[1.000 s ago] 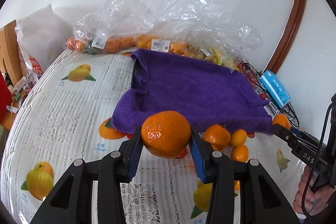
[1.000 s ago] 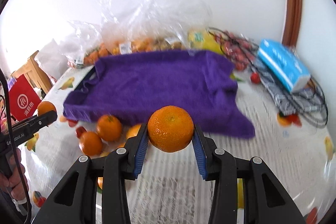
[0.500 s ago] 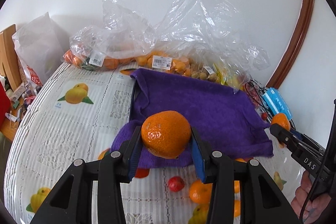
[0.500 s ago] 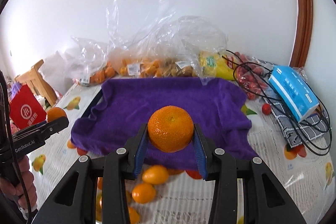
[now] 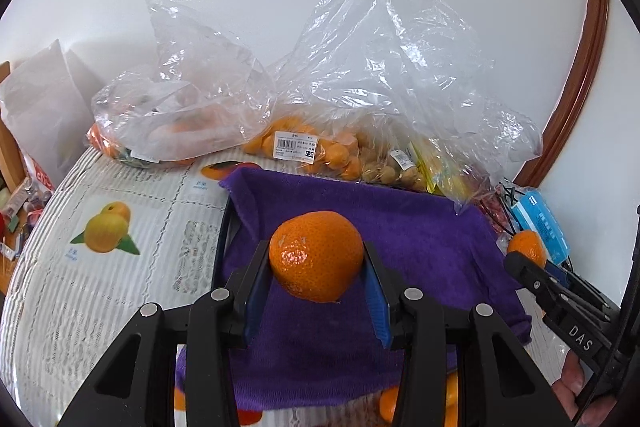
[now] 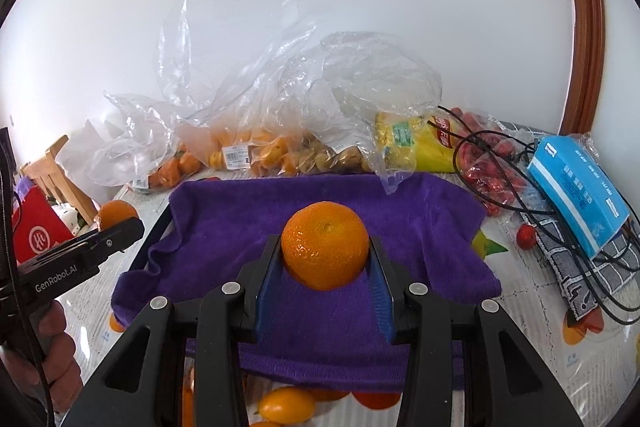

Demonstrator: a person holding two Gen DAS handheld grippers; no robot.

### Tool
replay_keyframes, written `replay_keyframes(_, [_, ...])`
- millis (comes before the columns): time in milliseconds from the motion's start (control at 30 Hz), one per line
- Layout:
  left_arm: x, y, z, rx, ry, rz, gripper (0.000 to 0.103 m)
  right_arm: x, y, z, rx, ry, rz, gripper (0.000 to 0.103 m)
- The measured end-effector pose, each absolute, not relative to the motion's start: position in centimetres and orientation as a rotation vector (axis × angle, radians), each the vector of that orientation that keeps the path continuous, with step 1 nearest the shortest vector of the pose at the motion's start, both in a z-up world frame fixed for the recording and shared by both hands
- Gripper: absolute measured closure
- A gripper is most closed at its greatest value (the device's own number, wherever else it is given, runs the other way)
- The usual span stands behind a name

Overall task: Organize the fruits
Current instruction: 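Lift and carry both held oranges over the purple towel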

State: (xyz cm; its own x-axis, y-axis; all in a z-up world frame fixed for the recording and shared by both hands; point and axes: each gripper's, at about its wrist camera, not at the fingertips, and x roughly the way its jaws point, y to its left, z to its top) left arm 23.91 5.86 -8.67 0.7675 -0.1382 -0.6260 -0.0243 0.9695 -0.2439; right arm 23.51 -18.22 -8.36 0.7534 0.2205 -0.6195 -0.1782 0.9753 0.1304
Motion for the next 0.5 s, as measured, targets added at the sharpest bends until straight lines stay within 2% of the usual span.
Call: replay_keyframes(500, [25.4, 5.7, -13.2, -0.207, 0.778, -0.030, 0.062, 25.5, -19.1, -13.1, 0.041, 0.789, 0.181, 0.062])
